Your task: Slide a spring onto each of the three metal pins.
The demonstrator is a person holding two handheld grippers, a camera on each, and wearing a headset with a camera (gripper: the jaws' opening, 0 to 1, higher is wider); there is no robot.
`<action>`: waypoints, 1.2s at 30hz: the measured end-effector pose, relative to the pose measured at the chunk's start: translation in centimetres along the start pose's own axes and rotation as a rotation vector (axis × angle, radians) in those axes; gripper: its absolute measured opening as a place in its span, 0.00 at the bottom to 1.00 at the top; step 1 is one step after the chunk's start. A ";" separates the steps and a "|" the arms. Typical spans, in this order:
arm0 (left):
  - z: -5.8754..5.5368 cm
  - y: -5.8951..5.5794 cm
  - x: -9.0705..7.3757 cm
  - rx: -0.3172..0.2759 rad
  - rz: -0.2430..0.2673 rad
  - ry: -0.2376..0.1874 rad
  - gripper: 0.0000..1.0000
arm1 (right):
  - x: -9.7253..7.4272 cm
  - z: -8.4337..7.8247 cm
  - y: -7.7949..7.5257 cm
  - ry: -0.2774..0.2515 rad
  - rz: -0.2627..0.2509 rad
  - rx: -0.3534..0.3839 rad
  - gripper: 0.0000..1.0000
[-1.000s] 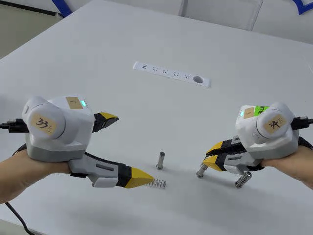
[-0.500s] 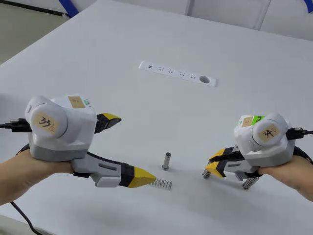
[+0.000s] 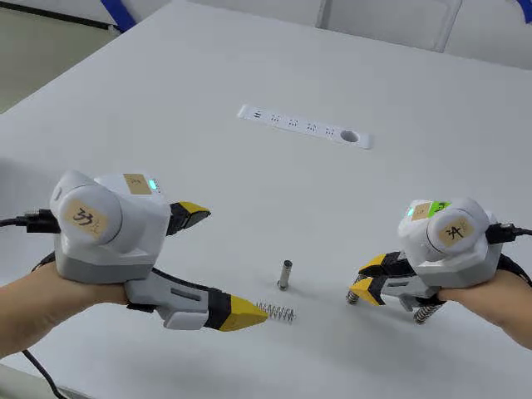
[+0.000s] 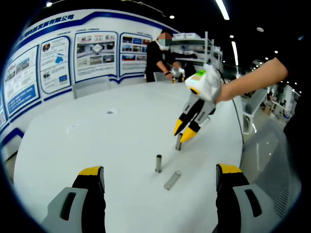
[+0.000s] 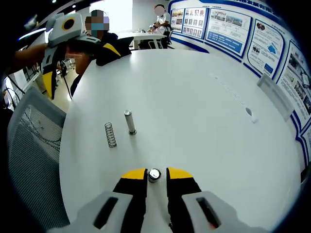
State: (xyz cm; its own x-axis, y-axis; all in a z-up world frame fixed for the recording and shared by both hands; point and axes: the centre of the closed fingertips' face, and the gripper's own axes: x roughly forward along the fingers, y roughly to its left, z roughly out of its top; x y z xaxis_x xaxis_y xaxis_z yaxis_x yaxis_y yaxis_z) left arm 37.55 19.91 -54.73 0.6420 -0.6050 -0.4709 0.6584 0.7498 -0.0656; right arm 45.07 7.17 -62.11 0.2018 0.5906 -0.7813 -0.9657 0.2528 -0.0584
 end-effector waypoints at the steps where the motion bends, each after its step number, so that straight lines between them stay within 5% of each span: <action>1: 0.0 0.0 0.0 0.001 0.000 -0.001 0.97 | -0.2 0.1 -0.1 -0.007 -0.002 0.005 0.16; 11: 0.3 -0.2 0.0 -0.004 -0.020 -0.009 0.96 | -2.1 3.0 -0.3 -0.122 -0.030 0.075 0.17; 18: 0.6 -0.1 -0.1 -0.001 -0.024 -0.017 0.97 | -1.9 4.8 2.0 -0.168 0.003 0.055 0.17; 36: -0.6 0.3 -0.4 -0.016 -0.017 -0.005 0.96 | 2.3 4.8 7.3 -0.097 0.131 -0.040 0.18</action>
State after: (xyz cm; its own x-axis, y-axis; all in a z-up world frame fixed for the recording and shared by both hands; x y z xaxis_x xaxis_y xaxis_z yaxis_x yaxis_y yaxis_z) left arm 37.25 20.53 -55.12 0.6323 -0.6193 -0.4654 0.6631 0.7434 -0.0882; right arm 39.30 14.10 -61.34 0.0869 0.6884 -0.7201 -0.9901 0.1394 0.0138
